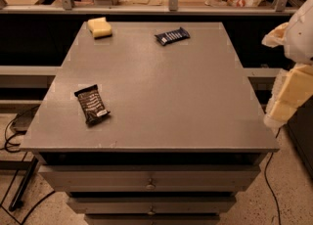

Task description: Move rxbar chocolate near sponge

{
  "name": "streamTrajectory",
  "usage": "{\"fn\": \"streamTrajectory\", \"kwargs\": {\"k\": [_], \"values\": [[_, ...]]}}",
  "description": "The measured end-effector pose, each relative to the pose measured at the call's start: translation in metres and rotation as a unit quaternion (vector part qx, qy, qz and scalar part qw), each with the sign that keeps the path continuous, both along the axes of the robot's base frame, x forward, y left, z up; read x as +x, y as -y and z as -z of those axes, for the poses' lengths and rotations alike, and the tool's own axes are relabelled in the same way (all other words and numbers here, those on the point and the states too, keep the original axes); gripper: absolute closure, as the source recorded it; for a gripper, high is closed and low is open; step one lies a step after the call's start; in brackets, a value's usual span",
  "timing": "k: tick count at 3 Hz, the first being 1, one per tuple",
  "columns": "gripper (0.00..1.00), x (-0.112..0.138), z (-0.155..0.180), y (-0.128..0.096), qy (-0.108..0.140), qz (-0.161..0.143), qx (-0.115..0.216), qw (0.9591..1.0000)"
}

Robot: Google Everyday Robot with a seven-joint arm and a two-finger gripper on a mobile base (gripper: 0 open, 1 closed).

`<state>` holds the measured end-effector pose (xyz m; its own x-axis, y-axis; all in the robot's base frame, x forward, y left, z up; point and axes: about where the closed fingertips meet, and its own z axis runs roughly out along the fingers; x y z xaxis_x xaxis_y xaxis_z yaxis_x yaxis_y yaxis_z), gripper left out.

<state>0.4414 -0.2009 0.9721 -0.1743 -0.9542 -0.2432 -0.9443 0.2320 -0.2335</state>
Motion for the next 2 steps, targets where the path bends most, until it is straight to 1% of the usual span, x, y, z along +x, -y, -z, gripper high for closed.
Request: {"fn": "streamTrajectory", "kwargs": {"k": [1,2], "values": [[0.00,0.008,0.013,-0.036,-0.004,-0.045,0.026,0.9986],[0.00,0.020,0.036,-0.078,-0.022,-0.090,0.046,0.9946]]}}
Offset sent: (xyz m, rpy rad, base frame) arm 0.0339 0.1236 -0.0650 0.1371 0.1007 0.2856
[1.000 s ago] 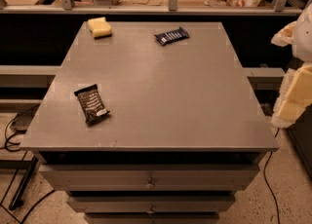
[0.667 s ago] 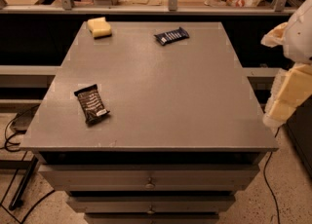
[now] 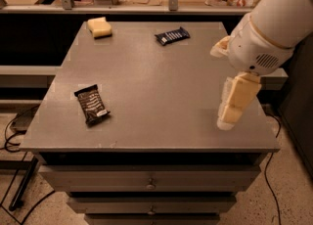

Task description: Move rxbar chocolate near sponge

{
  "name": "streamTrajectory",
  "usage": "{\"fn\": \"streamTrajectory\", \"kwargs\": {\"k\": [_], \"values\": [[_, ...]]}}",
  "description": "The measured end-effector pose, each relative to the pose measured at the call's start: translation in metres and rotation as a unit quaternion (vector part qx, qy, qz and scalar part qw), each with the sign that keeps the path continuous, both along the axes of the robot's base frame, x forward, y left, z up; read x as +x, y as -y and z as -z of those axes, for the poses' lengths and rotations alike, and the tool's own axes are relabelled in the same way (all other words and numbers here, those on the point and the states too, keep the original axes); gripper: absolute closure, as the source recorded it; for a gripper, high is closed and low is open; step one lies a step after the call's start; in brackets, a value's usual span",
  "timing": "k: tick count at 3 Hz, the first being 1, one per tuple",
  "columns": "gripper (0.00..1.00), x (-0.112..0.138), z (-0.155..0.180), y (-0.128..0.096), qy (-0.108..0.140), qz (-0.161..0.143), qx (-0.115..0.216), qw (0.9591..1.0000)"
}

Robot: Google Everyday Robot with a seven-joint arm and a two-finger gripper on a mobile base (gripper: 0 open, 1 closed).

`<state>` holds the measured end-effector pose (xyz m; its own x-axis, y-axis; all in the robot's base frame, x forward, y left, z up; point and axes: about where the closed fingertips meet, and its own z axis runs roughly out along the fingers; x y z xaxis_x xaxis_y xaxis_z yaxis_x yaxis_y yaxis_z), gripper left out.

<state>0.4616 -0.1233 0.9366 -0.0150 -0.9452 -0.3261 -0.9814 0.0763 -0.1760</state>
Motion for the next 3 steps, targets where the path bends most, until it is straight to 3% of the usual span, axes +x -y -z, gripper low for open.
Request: {"fn": "streamTrajectory", "kwargs": {"k": [1,3], "values": [[0.00,0.012,0.021,-0.033,-0.018,-0.033,0.016,0.9992],[0.00,0.039,0.053,-0.088,-0.042,-0.068,0.058,0.9951]]}}
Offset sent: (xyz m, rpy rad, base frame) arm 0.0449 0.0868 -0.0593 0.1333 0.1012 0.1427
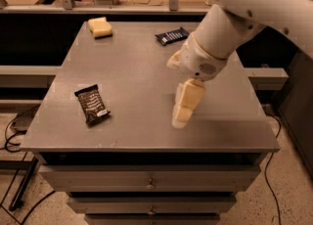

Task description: Move rxbar chocolate near sponge

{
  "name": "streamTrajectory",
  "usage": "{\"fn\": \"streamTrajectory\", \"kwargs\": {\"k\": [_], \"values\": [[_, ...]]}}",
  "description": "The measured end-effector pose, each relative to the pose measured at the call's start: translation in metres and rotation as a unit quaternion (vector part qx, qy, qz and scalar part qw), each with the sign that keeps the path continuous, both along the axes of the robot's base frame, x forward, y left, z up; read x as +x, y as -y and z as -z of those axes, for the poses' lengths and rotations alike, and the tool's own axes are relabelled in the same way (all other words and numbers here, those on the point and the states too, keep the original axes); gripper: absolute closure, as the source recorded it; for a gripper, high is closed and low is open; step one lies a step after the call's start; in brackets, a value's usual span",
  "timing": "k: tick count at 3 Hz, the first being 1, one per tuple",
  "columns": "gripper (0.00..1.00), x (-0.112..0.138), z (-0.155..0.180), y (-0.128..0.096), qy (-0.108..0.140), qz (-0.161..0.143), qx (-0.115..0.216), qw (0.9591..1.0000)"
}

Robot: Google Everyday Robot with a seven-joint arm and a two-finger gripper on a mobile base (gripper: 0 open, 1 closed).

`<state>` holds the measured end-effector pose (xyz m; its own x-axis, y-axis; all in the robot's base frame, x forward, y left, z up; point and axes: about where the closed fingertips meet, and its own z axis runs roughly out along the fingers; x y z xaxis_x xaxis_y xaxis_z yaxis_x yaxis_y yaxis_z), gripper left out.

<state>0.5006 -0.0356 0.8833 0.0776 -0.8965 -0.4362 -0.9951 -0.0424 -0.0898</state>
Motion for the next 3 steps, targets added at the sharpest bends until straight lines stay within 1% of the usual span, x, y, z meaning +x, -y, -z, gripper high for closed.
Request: {"fn": "streamTrajectory", "kwargs": {"k": [2,3], "values": [[0.00,0.001,0.004,-0.006,-0.006,-0.005,0.004,1.0000],[0.00,0.003,0.010,-0.036,-0.013,-0.023,0.042,0.9988]]}}
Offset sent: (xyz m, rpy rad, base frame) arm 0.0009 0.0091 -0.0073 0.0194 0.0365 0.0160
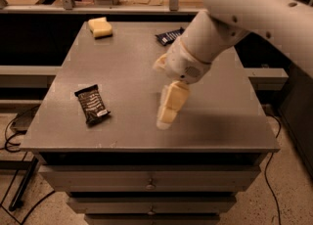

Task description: Move rxbar chocolate near sponge

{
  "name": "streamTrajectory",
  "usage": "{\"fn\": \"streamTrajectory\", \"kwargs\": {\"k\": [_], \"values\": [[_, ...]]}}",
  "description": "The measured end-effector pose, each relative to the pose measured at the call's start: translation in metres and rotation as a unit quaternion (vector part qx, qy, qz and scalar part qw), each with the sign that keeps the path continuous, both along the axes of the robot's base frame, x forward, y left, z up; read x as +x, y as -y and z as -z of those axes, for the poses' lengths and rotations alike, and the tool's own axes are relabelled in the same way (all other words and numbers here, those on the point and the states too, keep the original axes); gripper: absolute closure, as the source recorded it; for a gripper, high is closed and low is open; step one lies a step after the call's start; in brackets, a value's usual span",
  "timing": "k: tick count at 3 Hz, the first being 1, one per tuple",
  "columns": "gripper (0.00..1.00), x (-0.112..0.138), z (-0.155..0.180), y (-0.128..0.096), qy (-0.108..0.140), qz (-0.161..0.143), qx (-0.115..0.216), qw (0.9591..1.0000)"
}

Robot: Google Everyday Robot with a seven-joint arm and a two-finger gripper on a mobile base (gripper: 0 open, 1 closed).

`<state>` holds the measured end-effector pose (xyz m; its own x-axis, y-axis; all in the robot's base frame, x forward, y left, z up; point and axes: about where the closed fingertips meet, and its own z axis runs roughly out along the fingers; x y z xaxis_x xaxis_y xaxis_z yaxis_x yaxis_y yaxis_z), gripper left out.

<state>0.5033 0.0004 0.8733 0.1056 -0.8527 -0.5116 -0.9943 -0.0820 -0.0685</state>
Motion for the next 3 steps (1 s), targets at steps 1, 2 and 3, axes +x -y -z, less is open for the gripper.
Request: {"fn": "streamTrajectory", "kwargs": {"k": [1,2,3], "values": [[0.00,0.001,0.001,-0.042,-0.003,-0.031,0.043,0.9986],[0.00,0.003,0.008,-0.078,-0.014,-0.061,0.074,0.9953],[0.00,0.009,0.020,-0.108,-0.030,-0.084,0.104,0.9906]]}}
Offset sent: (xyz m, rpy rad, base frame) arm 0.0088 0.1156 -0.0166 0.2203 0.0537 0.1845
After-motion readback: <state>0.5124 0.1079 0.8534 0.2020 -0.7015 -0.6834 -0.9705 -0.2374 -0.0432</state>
